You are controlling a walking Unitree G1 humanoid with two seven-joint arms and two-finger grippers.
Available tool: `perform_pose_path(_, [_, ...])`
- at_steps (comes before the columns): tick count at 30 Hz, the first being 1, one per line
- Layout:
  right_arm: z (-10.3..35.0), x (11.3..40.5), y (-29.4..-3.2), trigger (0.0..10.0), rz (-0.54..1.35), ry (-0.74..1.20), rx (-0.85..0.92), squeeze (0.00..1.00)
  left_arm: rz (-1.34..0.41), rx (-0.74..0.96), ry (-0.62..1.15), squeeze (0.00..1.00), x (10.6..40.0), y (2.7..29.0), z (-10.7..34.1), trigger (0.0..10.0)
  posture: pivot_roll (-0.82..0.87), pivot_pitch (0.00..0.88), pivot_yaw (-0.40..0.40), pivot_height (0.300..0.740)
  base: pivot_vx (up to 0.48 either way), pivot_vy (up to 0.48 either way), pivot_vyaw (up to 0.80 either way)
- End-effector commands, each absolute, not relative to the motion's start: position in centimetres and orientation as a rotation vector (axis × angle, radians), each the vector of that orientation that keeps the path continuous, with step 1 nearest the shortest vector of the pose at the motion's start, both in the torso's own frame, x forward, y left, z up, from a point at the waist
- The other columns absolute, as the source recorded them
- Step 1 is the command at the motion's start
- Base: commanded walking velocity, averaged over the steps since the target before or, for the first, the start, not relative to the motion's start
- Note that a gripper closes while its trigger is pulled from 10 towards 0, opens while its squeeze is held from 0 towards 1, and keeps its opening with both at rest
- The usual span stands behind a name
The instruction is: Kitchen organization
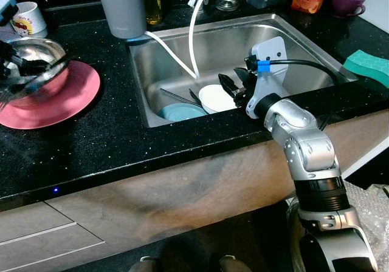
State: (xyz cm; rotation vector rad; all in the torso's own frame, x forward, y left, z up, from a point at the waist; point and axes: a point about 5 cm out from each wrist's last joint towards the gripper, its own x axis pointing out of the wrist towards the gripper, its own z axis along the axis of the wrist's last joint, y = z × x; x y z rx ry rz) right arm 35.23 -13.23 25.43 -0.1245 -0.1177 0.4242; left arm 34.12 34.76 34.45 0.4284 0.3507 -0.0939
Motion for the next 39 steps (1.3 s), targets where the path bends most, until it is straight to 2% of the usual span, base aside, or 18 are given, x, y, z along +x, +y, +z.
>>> perform_pose_path(1, [25.6, 35.2, -13.3, 10.0, 0.422, -0.118, -0.131, 0.0, -0.048, 0.456, 0.377, 0.0, 34.0, 35.4, 34.3, 10.0, 0.05, 0.135, 0.0, 0.74, 0.0, 0.0, 0.0])
perform_pose_path(4, [25.6, 35.2, -13.2, 10.0, 0.423, -0.118, -0.131, 0.0, -0.043, 0.464, 0.388, 0.0, 33.9, 35.6, 34.4, 10.0, 0.05, 0.133, 0.001, 0.74, 0.0, 0.0, 0.0])
perform_pose_path(6, [25.6, 35.2, -13.2, 10.0, 0.424, -0.118, -0.132, 0.0, -0.088, 0.425, 0.401, 0.0, 33.8, 35.4, 34.2, 10.0, 0.05, 0.131, 0.0, 0.74, 0.0, 0.0, 0.0])
perform_pose_path(7, [25.6, 35.2, -13.2, 10.0, 0.427, -0.118, -0.133, 0.0, -0.169, 0.383, 0.436, 0.0, 33.7, 34.8, 33.8, 10.0, 0.05, 0.129, 0.0, 0.74, 0.0, 0.0, 0.0])
perform_pose_path(10, [25.6, 35.2, -13.1, 10.0, 0.428, -0.118, -0.132, 0.0, -0.184, 0.376, 0.443, 0.0, 33.6, 34.7, 33.7, 10.0, 0.05, 0.128, -0.001, 0.74, 0.0, 0.0, 0.0])
perform_pose_path(11, [25.6, 35.2, -13.1, 10.0, 0.429, -0.119, -0.132, 0.0, -0.179, 0.366, 0.445, 0.0, 33.7, 34.9, 33.6, 9.3, 0.05, 0.129, -0.002, 0.74, 0.0, 0.0, 0.0])
perform_pose_path(20, [25.6, 35.2, -13.0, 10.0, 0.434, -0.117, -0.135, 0.0, -0.173, 0.356, 0.474, 0.0, 33.3, 35.4, 33.3, 9.8, 0.05, 0.132, -0.005, 0.74, 0.0, 0.0, 0.0])
perform_pose_path(23, [25.7, 35.2, -13.0, 10.0, 0.435, -0.117, -0.135, 0.0, -0.178, 0.356, 0.48, 0.0, 33.2, 35.4, 33.2, 9.7, 0.05, 0.133, -0.005, 0.74, 0.0, 0.0, 0.0])
perform_pose_path(24, [25.7, 35.2, -13.0, 10.0, 0.434, -0.118, -0.135, 0.0, -0.175, 0.358, 0.474, 0.0, 33.2, 35.5, 33.3, 9.0, 0.05, 0.134, -0.004, 0.74, 0.0, 0.0, 0.0])
perform_pose_path(25, [25.7, 35.2, -13.0, 10.0, 0.434, -0.118, -0.135, 0.0, -0.175, 0.358, 0.474, 0.0, 33.2, 35.5, 33.3, 9.0, 0.05, 0.134, -0.004, 0.74, 0.0, 0.0, 0.0])
perform_pose_path(26, [25.7, 35.3, -13.0, 10.0, 0.431, -0.119, -0.134, 0.0, -0.132, 0.358, 0.435, 0.0, 33.4, 35.7, 33.8, 7.4, 0.05, 0.136, -0.003, 0.74, 0.0, 0.0, 0.0])
perform_pose_path(27, [25.7, 35.3, -13.1, 10.0, 0.43, -0.12, -0.134, 0.0, -0.106, 0.358, 0.407, 0.0, 33.4, 35.8, 34.3, 6.7, 0.05, 0.136, -0.001, 0.74, 0.0, 0.0, 0.0])
perform_pose_path(29, [25.7, 35.3, -13.1, 10.0, 0.43, -0.12, -0.134, 0.0, -0.09, 0.358, 0.389, 0.0, 33.4, 35.9, 34.6, 6.7, 0.05, 0.136, -0.001, 0.74, 0.0, 0.0, 0.0])
perform_pose_path(30, [25.7, 35.3, -13.1, 10.0, 0.427, -0.119, -0.133, 0.0, -0.055, 0.366, 0.355, 0.0, 33.3, 36.2, 35.4, 5.9, 0.05, 0.138, 0.002, 0.74, 0.0, 0.0, 0.0])
perform_pose_path(32, [25.7, 35.2, -13.2, 10.0, 0.426, -0.119, -0.132, 0.0, -0.042, 0.373, 0.346, 0.0, 33.2, 36.3, 35.7, 6.3, 0.05, 0.138, 0.001, 0.74, 0.0, 0.0, 0.0])
perform_pose_path(33, [25.7, 35.2, -13.2, 10.0, 0.426, -0.119, -0.132, 0.0, -0.029, 0.39, 0.341, 0.0, 33.1, 36.5, 36.0, 7.9, 0.05, 0.138, 0.003, 0.74, 0.0, 0.0, 0.0])
perform_pose_path(34, [25.7, 35.2, -13.2, 10.0, 0.425, -0.119, -0.132, 0.0, -0.021, 0.408, 0.339, 0.0, 33.0, 36.5, 36.3, 10.0, 0.05, 0.138, 0.003, 0.74, 0.0, 0.0, 0.0])
perform_pose_path(39, [25.7, 35.3, -13.2, 10.0, 0.425, -0.119, -0.13, 0.0, -0.048, 0.409, 0.335, 0.0, 33.0, 36.2, 36.7, 10.0, 0.05, 0.139, 0.003, 0.74, 0.0, 0.0, 0.0])
